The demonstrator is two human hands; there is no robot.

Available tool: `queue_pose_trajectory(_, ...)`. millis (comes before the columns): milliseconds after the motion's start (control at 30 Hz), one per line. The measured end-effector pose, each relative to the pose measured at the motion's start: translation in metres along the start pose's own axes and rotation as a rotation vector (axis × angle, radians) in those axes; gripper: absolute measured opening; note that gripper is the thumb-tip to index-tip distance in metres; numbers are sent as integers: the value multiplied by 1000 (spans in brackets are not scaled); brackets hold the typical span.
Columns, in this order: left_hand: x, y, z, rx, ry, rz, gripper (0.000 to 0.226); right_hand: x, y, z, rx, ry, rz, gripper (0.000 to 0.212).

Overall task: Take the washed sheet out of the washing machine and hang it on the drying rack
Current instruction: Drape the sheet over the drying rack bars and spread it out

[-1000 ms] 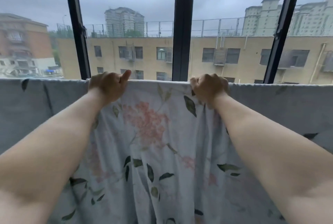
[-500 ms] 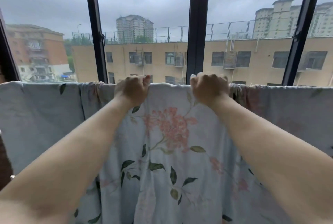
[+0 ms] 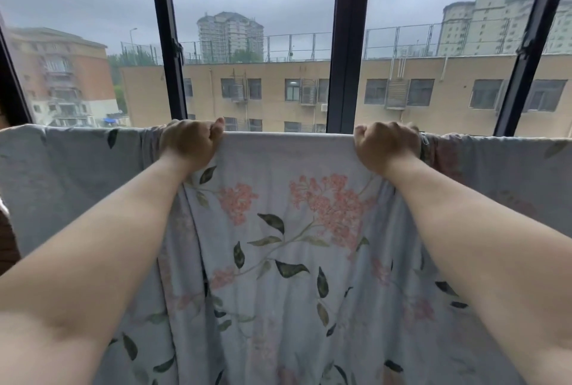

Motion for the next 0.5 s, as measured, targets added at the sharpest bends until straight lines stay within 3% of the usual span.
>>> queue_pose_trajectory(133,-4,2,8,-99,45,-152,69,4,22,5,82,-2,114,62)
queue_pose_trajectory(267,-6,-4,16,-230,-11,-121,64,5,33,8,110,-26,89,68)
queue_pose_trajectory(500,-5,110,16,-100,-18,55,63,7,-47,18,-55,4,-108,60)
Point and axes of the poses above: each hand's wrist, its own z-axis away from the middle knuckle, its own x-axis out of the palm, y = z × x, the point moved 8 cm from there along -z, towards the middle knuckle, and after that the axes turned 1 degree about y, right-handed, at the moved point
